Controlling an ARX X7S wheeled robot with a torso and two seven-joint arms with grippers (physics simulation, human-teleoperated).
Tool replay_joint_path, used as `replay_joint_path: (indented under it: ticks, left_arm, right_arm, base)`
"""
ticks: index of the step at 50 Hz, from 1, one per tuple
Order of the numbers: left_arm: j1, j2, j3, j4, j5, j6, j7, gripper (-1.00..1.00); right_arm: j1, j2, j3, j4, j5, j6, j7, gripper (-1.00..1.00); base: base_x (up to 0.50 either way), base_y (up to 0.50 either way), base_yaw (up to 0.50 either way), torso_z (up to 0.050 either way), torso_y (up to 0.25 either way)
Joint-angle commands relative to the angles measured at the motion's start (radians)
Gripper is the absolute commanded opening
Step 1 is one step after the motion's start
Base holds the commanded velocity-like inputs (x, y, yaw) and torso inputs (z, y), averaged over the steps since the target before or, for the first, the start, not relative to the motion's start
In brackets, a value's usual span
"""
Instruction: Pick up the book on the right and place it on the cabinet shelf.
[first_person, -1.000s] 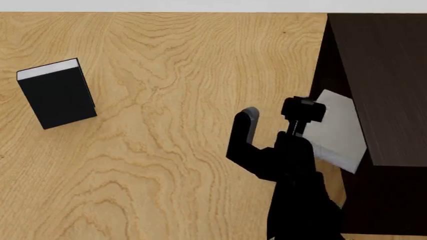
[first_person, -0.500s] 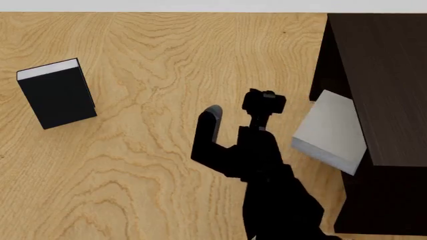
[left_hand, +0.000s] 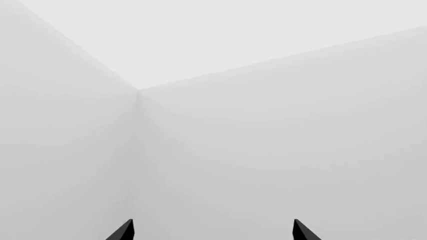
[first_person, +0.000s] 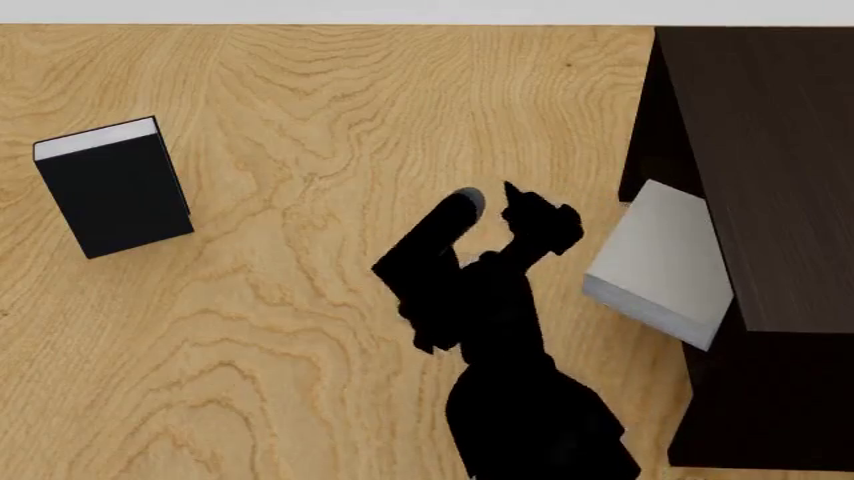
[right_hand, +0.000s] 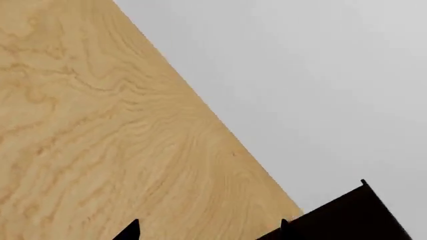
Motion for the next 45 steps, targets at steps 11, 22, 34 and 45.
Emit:
replay_joint_path:
  ticks: [11, 22, 34, 45]
  left_arm:
    - [-0.009, -0.002, 0.027, -0.003, 0.009, 0.007, -0.002, 1.00]
    - [-0.012, -0.003, 0.037, -0.004, 0.011, 0.006, -0.004, 1.00]
    - [0.002, -0.015, 0.041, -0.003, 0.017, 0.021, -0.007, 1.00]
    - [-0.008, -0.020, 0.051, -0.002, 0.013, 0.018, -0.011, 1.00]
  right_arm:
    - [-0.081, -0.001, 0.516, 0.002, -0.048, -0.005, -0.086, 1.00]
    - [-0.097, -0.002, 0.488, 0.002, -0.028, -0.011, -0.134, 1.00]
    - [-0.104, -0.002, 0.417, 0.002, 0.041, -0.002, -0.174, 1.00]
    - [-0.108, -0.002, 0.523, 0.002, -0.011, 0.030, -0.155, 1.00]
  base:
    - [0.00, 0.00, 0.00, 0.000, 0.000]
    - [0.00, 0.00, 0.00, 0.000, 0.000]
    - [0.00, 0.00, 0.00, 0.000, 0.000]
    - [0.00, 0.00, 0.00, 0.000, 0.000]
